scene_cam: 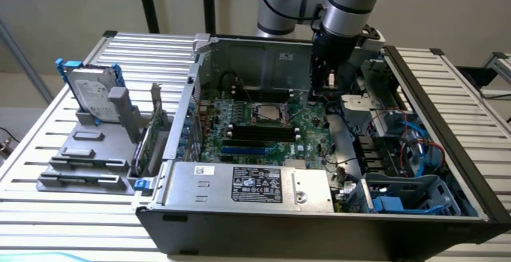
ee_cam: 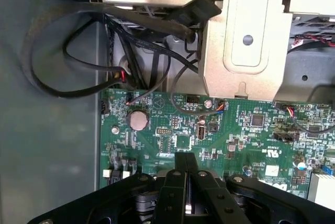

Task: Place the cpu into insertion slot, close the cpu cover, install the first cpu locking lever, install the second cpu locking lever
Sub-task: 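Close the cpu cover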

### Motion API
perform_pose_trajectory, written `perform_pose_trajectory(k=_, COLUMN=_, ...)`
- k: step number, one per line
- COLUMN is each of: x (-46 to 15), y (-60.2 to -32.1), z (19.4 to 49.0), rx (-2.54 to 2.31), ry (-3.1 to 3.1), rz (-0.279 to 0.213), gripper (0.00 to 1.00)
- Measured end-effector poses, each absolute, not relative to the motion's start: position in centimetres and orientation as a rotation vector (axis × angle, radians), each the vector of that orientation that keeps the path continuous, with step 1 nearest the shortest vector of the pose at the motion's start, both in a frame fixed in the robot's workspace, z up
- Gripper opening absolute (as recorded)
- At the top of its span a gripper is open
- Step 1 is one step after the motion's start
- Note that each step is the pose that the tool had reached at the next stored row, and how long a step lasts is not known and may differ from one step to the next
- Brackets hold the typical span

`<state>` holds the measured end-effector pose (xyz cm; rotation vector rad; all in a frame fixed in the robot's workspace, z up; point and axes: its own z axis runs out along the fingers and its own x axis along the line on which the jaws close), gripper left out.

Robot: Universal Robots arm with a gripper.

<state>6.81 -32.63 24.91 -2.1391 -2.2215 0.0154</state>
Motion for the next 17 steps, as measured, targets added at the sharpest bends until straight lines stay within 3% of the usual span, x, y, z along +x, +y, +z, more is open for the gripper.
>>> perform_pose_trajectory(k=5, x=6.2, y=-32.6, z=24.4, rx=-2.135, ry=-2.217, rz=0.024, gripper=0.11)
perform_pose_trajectory(k=17, x=3.5, y=-32.6, z=24.4, rx=-2.09, ry=-2.167, rz=0.119, gripper=0.11)
